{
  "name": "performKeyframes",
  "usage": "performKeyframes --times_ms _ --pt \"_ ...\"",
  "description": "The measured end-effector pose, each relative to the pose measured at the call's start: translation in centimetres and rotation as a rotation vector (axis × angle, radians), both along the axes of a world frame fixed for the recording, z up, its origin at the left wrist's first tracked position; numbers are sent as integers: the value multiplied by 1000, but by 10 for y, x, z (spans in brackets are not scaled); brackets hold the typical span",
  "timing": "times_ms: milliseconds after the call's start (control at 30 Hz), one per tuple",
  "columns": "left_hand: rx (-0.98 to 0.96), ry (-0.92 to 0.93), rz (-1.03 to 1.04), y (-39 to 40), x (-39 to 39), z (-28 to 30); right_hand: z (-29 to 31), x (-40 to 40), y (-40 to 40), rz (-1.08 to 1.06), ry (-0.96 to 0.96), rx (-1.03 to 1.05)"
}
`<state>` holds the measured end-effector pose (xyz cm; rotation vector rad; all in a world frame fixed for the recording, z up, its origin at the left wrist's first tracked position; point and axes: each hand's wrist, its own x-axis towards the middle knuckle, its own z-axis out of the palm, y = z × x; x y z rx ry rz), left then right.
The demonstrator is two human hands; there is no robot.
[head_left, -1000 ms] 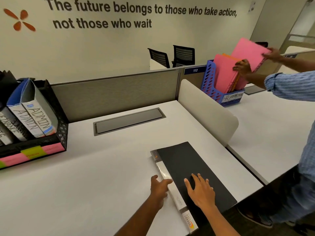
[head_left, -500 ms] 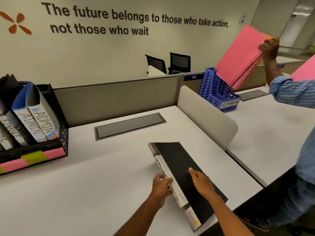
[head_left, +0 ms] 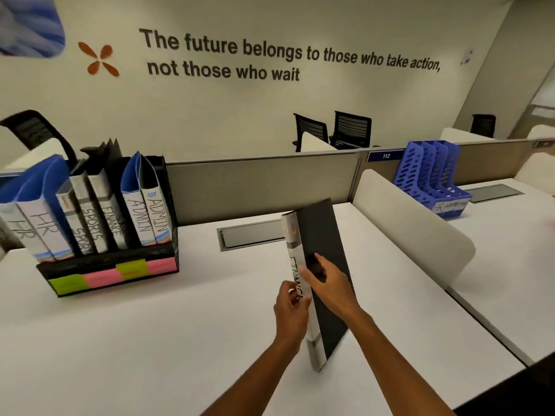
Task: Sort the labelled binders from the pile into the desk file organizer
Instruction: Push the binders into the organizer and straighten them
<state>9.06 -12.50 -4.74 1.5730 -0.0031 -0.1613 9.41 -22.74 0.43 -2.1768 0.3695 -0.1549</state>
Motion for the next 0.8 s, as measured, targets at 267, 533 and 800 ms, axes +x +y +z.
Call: performKeyframes --times_ms 267,533,800 --pt "-4 -358 204 71 9 18 46 23 99 52 -191 7" --pt "-5 -429 236 136 26 24 59 30 185 27 -371 -39" --pt "114 -544 95 210 46 19 73 26 240 -9 -492 -37"
